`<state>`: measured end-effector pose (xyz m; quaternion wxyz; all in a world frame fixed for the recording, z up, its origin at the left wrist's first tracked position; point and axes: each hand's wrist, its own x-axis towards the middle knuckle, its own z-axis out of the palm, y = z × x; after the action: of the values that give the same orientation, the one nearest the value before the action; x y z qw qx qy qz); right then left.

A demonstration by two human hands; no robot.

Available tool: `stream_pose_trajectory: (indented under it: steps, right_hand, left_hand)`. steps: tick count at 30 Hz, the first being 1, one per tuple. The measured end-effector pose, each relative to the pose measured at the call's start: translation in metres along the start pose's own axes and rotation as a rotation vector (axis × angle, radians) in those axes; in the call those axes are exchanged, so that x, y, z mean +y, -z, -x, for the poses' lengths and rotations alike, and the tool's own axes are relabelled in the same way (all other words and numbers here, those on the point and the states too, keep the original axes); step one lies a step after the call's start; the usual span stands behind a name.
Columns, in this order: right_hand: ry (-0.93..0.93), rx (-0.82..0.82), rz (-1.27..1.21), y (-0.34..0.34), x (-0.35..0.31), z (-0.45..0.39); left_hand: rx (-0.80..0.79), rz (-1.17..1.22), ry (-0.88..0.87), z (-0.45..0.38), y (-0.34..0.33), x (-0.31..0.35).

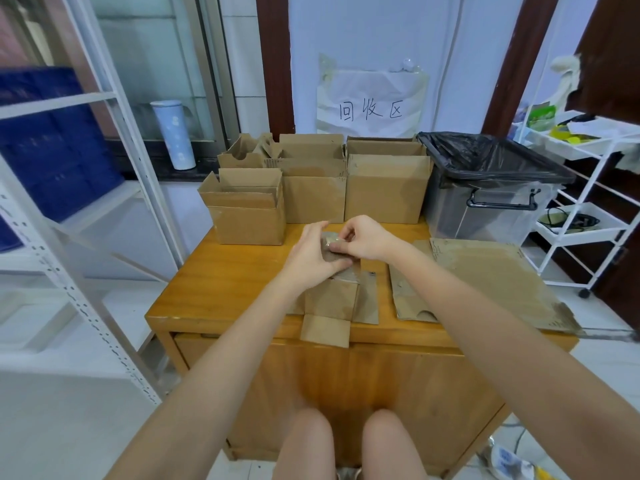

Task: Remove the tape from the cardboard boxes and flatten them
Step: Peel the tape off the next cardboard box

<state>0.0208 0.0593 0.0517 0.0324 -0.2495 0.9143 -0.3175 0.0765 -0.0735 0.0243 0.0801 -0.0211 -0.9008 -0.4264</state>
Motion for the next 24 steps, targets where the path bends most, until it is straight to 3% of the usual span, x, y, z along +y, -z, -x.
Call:
stream_pose_trajectory:
  steps: [3, 9, 14, 21, 24]
  right_hand:
    - [0.009, 0.032, -0.003, 0.001, 0.000, 0.002]
    - [-0.019, 0.101, 0.027, -0.002, -0.004, 0.001]
    - [-0.122, 0.080, -0.251, 0.004, -0.004, -0.004]
    - [-0.139, 0.184, -0.248, 0.004, 0.003, -0.004]
    - [-0.179, 0.196, -0.299, 0.007, 0.006, -0.003]
  left_hand:
    - [-0.040, -0.064, 0.109, 0.003, 0.003, -0.003]
    - [-0.084, -0.286, 0.086, -0.004, 0.020, 0.005]
    - [-0.197, -0.348, 0.137, -0.007, 0.030, 0.008]
    - [-0.206, -0.401, 0.099, 0.003, 0.019, 0.025]
    - [-0.132, -0.393, 0.081, 0.007, 0.005, 0.019]
